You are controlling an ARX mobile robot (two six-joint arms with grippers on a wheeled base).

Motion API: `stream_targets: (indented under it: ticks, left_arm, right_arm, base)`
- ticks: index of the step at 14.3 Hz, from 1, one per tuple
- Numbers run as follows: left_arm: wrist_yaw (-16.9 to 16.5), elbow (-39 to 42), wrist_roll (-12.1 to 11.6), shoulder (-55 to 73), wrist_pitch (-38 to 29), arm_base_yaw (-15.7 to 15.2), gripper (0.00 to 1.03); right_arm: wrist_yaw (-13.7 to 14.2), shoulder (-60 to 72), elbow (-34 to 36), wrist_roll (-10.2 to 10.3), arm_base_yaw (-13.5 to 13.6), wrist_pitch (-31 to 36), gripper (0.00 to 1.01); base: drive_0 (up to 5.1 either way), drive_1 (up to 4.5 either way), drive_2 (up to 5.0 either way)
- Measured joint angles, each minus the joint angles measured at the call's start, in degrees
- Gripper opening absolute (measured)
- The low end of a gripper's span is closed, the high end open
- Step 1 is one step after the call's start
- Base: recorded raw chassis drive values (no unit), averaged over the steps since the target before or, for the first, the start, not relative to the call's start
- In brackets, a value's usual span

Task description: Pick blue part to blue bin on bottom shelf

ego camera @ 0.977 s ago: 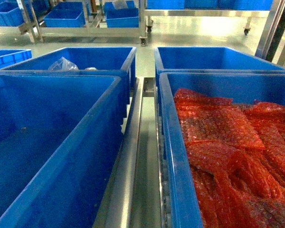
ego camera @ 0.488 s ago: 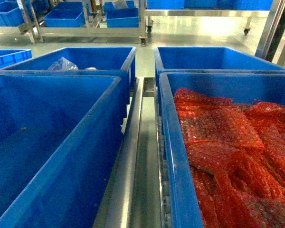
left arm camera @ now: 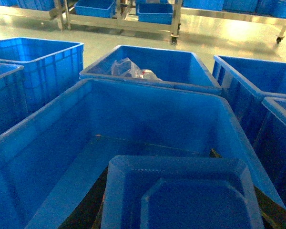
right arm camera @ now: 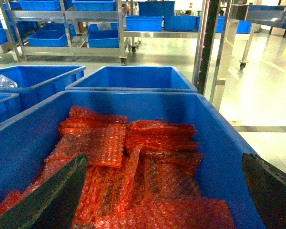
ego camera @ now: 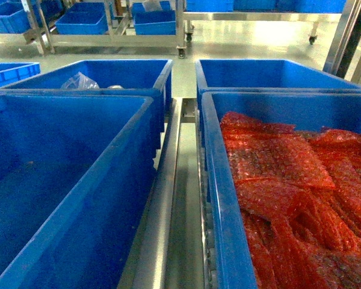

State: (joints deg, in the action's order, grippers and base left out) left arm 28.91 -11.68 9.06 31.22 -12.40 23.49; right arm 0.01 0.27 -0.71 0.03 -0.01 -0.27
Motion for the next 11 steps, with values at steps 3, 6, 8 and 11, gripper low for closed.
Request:
stream_targets:
  ticks: [3, 6, 8, 11]
  left_arm:
    - [0.00, 0.00, 0.00, 0.00, 0.00, 0.00, 0.43]
    - [0.00, 0.00, 0.00, 0.00, 0.00, 0.00, 0.43]
    - [0.00, 0.00, 0.00, 0.00, 0.00, 0.00, 0.43]
    - [0.00, 0.00, 0.00, 0.00, 0.00, 0.00, 0.43]
  right_arm:
    - [0.00, 0.00, 0.00, -0.02, 0.00, 0.00, 0.98]
    - [-0.02, 0.00, 0.00, -0.02, 0.00, 0.00, 0.98]
    - [0.00, 0.00, 0.00, -0.02, 0.00, 0.00, 0.98]
    - [-0.02, 0.00, 0.00, -0.02, 0.00, 0.00, 0.98]
  base:
    - [0.0, 0.00, 0.0]
    - [0.0, 0.00, 0.0]
    - [0.0, 0.00, 0.0]
    - [0.0, 0.00, 0.0]
